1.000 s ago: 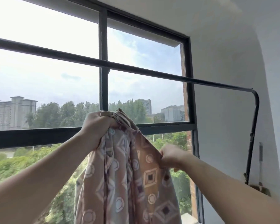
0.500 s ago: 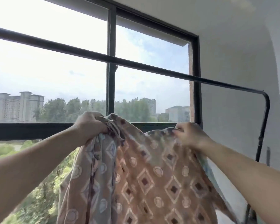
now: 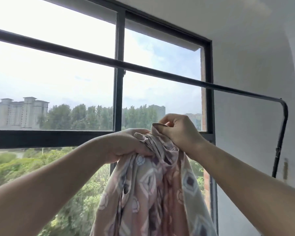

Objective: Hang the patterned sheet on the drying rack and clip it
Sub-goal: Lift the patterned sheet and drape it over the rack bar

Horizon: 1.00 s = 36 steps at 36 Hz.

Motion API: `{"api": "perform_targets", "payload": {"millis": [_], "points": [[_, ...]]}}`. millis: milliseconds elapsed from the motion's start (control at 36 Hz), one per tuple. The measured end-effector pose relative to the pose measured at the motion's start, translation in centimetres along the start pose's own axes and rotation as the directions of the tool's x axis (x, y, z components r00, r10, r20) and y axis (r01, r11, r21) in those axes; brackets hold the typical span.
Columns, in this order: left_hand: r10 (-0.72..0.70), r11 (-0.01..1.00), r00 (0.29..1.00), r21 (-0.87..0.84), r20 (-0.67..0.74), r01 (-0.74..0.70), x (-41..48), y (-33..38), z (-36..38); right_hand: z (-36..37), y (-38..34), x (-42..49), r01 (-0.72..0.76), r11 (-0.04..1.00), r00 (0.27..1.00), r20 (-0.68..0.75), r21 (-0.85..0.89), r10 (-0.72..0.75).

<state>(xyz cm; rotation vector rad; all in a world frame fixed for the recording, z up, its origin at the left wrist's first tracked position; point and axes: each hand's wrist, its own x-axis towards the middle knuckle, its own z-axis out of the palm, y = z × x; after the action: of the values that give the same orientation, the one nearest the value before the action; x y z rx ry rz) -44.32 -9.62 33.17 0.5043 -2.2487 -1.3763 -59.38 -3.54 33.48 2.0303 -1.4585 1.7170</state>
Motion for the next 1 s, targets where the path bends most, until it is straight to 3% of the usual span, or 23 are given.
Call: {"api": "perform_targets", "payload": {"millis": [83, 167, 250, 333, 389, 444, 500, 556, 583, 611, 639, 694, 722, 778, 833, 861, 1000], "points": [[0.039, 0.999, 0.989, -0.003, -0.143, -0.04, 0.5, -0.6, 0.6, 0.3, 0.1, -0.4, -0.021, 1.0, 0.998, 0.065, 0.012, 0.02], [0.044, 0.997, 0.953, -0.041, -0.3, -0.059, 0.6, -1.0, 0.8, -0.1, 0.8, -0.5, -0.172, 0.985, 0.965, 0.196, -0.022, 0.173], [0.032, 0.996, 0.918, -0.061, -0.396, -0.061, 0.5, -1.5, 0.0, -0.9, 2.1, -1.2, -0.301, 0.915, 0.877, 0.301, -0.268, 0.376], [0.009, 0.998, 0.896, -0.056, -0.444, -0.037, -0.1, -1.9, -0.8, -1.4, 3.6, -2.3, -0.244, 0.765, 0.742, 0.394, -0.596, 0.543], [0.016, 0.998, 0.889, -0.047, -0.458, -0.042, -0.6, -2.0, -1.0, -2.2, 3.9, -2.5, -0.228, 0.733, 0.707, 0.409, -0.641, 0.578], [0.047, 0.998, 0.872, -0.016, -0.488, -0.063, -1.0, -1.6, -1.2, -3.4, 3.4, -1.7, -0.267, 0.805, 0.833, 0.292, -0.53, 0.469], [0.089, 0.994, 0.845, -0.005, -0.528, -0.108, -1.2, -0.3, -1.8, -4.9, 1.8, -0.2, -0.235, 0.911, 0.966, 0.024, -0.338, 0.258], [0.192, 0.972, 0.793, 0.003, -0.577, -0.234, -1.3, 1.5, -2.4, -5.8, -0.5, 1.0, -0.093, 0.967, 0.975, -0.219, -0.235, 0.041], [0.255, 0.951, 0.755, 0.015, -0.604, -0.31, -1.3, 2.3, -2.7, -5.7, -1.4, 1.0, -0.034, 0.973, 0.967, -0.253, -0.228, -0.025], [0.305, 0.926, 0.718, 0.018, -0.626, -0.378, -1.3, 2.8, -2.7, -5.4, -1.8, 1.0, -0.008, 0.965, 0.975, -0.216, -0.263, -0.051], [0.325, 0.911, 0.702, 0.012, -0.634, -0.411, -1.1, 2.9, -2.6, -4.8, -1.8, 0.8, -0.004, 0.932, 0.995, -0.091, -0.362, -0.031], [0.249, 0.951, 0.776, -0.007, -0.58, -0.31, -0.4, 1.9, -2.2, -3.2, -0.5, -0.3, -0.044, 0.872, 0.982, 0.138, -0.488, 0.127], [0.163, 0.98, 0.836, -0.012, -0.524, -0.199, 0.0, 1.3, -2.1, -2.9, 0.3, -0.7, -0.073, 0.873, 0.977, 0.143, -0.482, 0.16], [0.057, 0.995, 0.892, -0.047, -0.449, -0.087, 0.4, 0.6, -2.0, -3.3, 0.5, -1.2, -0.183, 0.965, 0.982, 0.012, -0.187, 0.189], [0.091, 0.988, 0.906, -0.077, -0.414, -0.134, 0.6, 0.8, -1.9, -4.0, 0.0, -1.8, -0.222, 0.951, 0.969, -0.057, 0.216, 0.239], [0.125, 0.981, 0.908, -0.087, -0.399, -0.173, 0.7, 1.1, -1.6, -3.9, 0.2, -2.1, -0.235, 0.925, 0.966, -0.031, 0.3, 0.256], [0.285, 0.937, 0.916, -0.122, -0.282, -0.329, 0.8, 2.9, -0.3, -1.9, 0.3, -3.7, -0.238, 0.956, 0.957, 0.209, 0.173, 0.2]]}}
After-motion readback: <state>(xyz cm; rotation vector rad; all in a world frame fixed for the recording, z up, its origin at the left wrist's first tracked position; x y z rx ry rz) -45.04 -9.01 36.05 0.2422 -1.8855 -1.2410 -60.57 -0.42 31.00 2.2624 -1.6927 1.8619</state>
